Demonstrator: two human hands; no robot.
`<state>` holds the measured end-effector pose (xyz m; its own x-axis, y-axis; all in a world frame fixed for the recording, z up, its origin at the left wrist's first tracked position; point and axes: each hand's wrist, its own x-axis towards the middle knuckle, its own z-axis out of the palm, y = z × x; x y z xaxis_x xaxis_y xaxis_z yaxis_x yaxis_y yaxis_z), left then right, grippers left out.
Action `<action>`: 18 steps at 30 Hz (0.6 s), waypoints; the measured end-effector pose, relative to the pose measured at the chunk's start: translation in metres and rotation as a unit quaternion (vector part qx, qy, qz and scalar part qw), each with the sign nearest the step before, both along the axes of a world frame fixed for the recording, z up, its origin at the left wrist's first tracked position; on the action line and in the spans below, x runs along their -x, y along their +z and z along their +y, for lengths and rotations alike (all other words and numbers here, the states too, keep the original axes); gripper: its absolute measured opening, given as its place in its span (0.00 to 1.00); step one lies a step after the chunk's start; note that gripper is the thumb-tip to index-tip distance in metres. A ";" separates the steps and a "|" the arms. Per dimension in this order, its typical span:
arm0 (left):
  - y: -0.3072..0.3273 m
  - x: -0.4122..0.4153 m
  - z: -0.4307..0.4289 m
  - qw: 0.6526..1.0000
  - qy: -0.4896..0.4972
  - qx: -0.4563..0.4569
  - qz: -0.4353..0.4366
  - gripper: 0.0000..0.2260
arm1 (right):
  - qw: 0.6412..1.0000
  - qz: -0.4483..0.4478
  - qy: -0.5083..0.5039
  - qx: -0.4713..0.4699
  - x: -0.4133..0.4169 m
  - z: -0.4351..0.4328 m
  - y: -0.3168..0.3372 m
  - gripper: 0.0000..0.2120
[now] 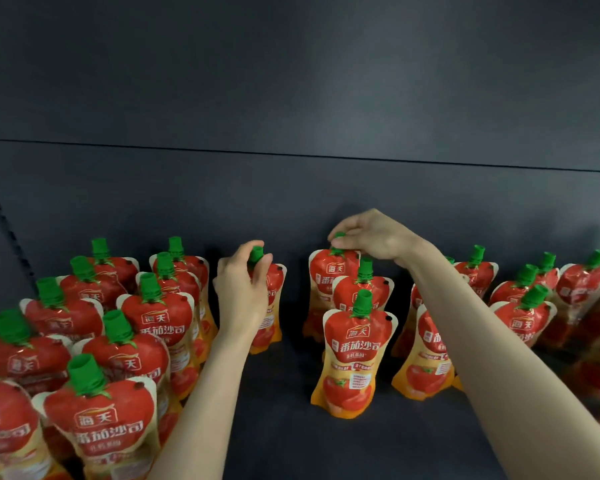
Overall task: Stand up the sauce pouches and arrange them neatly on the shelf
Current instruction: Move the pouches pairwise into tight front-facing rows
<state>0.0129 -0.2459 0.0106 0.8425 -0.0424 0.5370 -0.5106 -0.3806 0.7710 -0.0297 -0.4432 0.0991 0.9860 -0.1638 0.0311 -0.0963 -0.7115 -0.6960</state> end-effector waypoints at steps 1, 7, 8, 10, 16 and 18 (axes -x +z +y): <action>-0.001 -0.004 0.000 1.000 -0.006 0.001 0.005 0.12 | 1.000 0.006 0.009 0.004 -0.003 0.004 0.001 0.06; -0.007 -0.017 0.004 1.000 -0.025 0.011 0.003 0.13 | 0.998 0.040 0.046 0.019 -0.016 0.023 -0.002 0.06; -0.007 -0.017 0.004 1.000 -0.017 0.014 0.002 0.14 | 0.997 0.046 0.048 0.024 -0.017 0.024 -0.001 0.06; -0.008 -0.014 0.002 1.000 0.002 0.022 0.013 0.14 | 0.996 0.063 0.059 0.033 -0.017 0.026 0.001 0.07; -0.011 -0.016 0.003 0.999 -0.010 0.033 0.020 0.13 | 0.993 0.065 0.079 0.062 -0.012 0.030 -0.001 0.09; -0.011 -0.018 0.003 0.999 -0.016 0.030 0.018 0.12 | 0.992 0.062 0.083 0.071 -0.011 0.030 -0.001 0.08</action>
<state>0.0309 -0.2427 -0.0002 0.8605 -0.0387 0.5080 -0.4926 -0.3175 0.8103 -0.0188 -0.4127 0.0980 0.9968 -0.0024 -0.0805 -0.0486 -0.8153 -0.5770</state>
